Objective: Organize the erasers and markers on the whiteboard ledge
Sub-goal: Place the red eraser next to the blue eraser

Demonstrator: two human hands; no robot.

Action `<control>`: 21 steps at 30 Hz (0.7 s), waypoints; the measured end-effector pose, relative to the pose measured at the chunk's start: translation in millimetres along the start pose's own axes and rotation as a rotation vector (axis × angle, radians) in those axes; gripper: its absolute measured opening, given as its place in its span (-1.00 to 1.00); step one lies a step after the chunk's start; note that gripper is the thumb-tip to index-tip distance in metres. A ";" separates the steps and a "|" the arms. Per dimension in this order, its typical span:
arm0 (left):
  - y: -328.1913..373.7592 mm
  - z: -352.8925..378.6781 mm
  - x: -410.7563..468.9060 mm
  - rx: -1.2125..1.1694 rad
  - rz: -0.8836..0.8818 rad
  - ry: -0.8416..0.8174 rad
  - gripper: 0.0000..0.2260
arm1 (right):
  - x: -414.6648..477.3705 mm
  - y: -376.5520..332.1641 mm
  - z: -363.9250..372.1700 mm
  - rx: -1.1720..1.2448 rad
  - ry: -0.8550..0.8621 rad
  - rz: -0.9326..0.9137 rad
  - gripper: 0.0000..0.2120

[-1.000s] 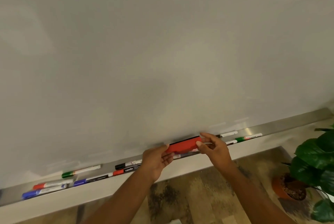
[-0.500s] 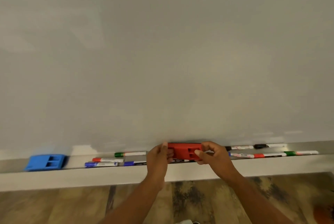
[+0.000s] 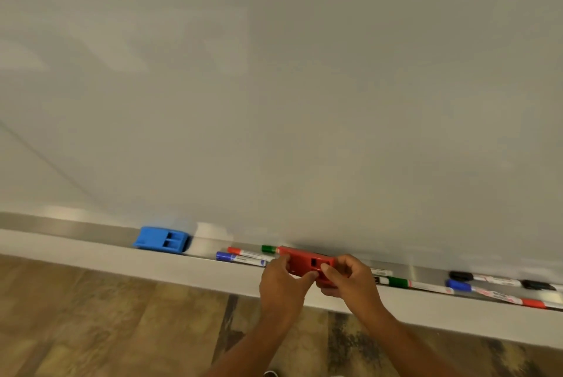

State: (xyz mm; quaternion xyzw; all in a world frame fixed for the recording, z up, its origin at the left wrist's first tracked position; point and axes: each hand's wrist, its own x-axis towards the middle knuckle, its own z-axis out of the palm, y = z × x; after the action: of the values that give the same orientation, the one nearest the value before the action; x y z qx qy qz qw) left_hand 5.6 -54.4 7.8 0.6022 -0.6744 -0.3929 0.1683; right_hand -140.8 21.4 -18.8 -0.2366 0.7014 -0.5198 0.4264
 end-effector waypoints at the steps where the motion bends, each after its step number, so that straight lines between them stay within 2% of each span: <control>1: -2.5 -3.8 1.7 0.020 -0.019 0.007 -0.40 | 0.2 0.1 6.0 0.002 -0.016 -0.001 -0.86; 5: -23.2 -32.6 14.4 0.083 -0.058 0.083 -0.36 | 3.8 -5.3 36.8 -0.072 -0.071 -0.016 -0.85; 10: -59.7 -87.8 39.8 0.319 0.013 0.346 -0.49 | 9.2 -6.4 48.8 -0.195 -0.052 -0.029 -0.90; 13: -89.4 -122.6 56.5 0.454 0.040 0.463 -0.48 | 10.3 -1.3 45.1 -0.246 -0.039 -0.030 -0.94; 17: -115.3 -154.7 75.2 0.562 0.009 0.515 -0.42 | 9.2 8.4 41.4 -0.296 -0.041 -0.019 -0.97; 21: -117.3 -168.8 90.5 0.632 -0.018 0.514 -0.53 | 6.9 11.7 40.0 -0.344 -0.044 -0.033 -0.96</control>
State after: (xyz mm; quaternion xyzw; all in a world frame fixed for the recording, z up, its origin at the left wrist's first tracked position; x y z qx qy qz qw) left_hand 183.8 -191.1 6.8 0.7087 -0.6925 -0.0046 0.1347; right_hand -109.4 -1.0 -36.0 -0.3289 0.7664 -0.3938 0.3865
